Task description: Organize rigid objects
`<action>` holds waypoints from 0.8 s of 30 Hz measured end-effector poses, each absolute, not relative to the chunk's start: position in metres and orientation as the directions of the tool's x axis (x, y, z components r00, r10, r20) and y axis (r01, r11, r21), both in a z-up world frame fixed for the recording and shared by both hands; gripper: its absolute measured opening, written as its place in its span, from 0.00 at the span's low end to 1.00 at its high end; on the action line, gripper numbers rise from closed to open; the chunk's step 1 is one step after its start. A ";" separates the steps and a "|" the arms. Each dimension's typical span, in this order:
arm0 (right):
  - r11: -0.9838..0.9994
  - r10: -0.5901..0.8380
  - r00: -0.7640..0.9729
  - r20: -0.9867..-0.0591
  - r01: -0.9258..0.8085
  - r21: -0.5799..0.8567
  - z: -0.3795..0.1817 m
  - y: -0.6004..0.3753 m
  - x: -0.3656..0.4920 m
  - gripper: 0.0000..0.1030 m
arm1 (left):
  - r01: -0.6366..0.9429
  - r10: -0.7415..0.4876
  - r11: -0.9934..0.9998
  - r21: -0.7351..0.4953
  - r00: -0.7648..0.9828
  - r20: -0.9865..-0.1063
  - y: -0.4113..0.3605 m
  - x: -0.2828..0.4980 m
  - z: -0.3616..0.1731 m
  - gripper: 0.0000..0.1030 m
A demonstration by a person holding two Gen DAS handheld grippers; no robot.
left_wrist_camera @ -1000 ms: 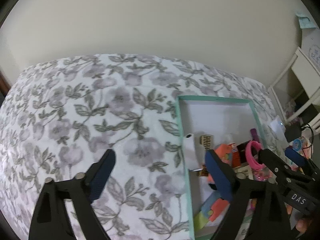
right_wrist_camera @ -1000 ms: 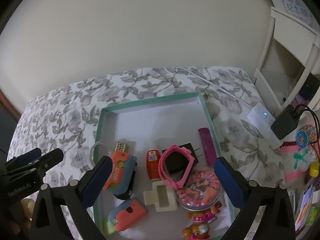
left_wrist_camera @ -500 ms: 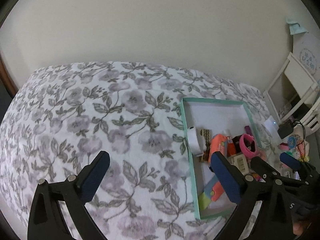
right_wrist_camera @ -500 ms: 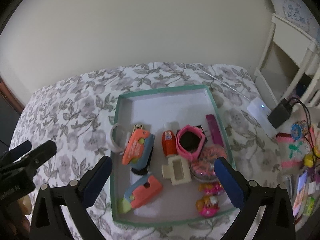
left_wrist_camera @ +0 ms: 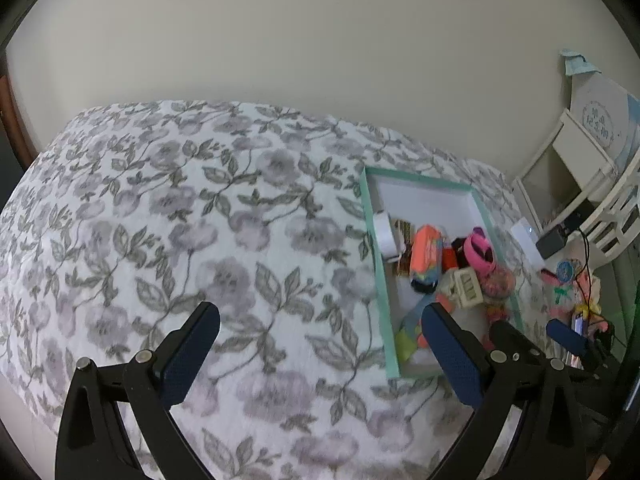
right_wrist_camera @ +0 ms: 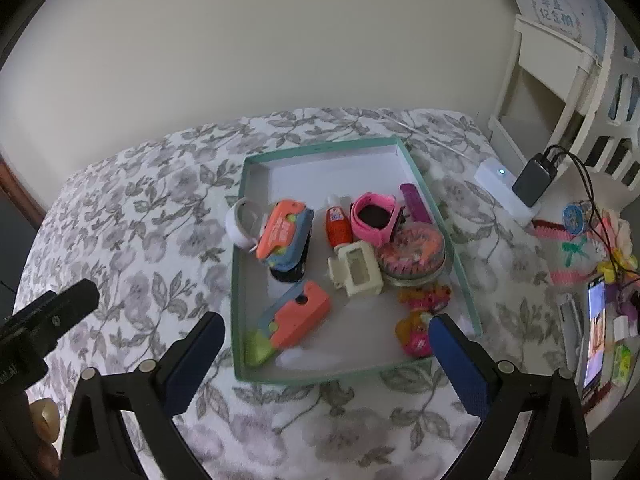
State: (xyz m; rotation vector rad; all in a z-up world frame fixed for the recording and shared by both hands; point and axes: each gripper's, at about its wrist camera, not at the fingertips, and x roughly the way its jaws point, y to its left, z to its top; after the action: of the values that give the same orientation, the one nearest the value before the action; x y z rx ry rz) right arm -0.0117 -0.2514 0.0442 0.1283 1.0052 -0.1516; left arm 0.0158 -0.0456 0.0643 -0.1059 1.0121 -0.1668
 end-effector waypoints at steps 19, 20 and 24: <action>0.988 -0.101 0.567 -0.817 0.154 -0.015 0.057 -0.226 -0.071 1.00 | 0.116 -0.083 0.993 -0.023 0.541 -0.837 -0.032 -0.044 0.070 0.98; 0.988 -0.104 0.571 -0.814 0.153 -0.019 0.058 -0.225 -0.073 1.00 | 0.113 -0.076 0.993 -0.017 0.545 -0.835 -0.030 -0.048 0.070 0.98; 0.989 -0.102 0.585 -0.805 0.143 -0.022 0.061 -0.220 -0.083 1.00 | 0.110 -0.091 0.993 -0.036 0.549 -0.831 -0.021 -0.056 0.071 0.98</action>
State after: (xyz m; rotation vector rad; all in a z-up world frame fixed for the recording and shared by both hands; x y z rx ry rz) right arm -0.0834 -0.2203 0.0615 0.0470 0.9355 -0.1433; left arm -0.0562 -0.0211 0.0705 0.0208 0.9829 -0.1191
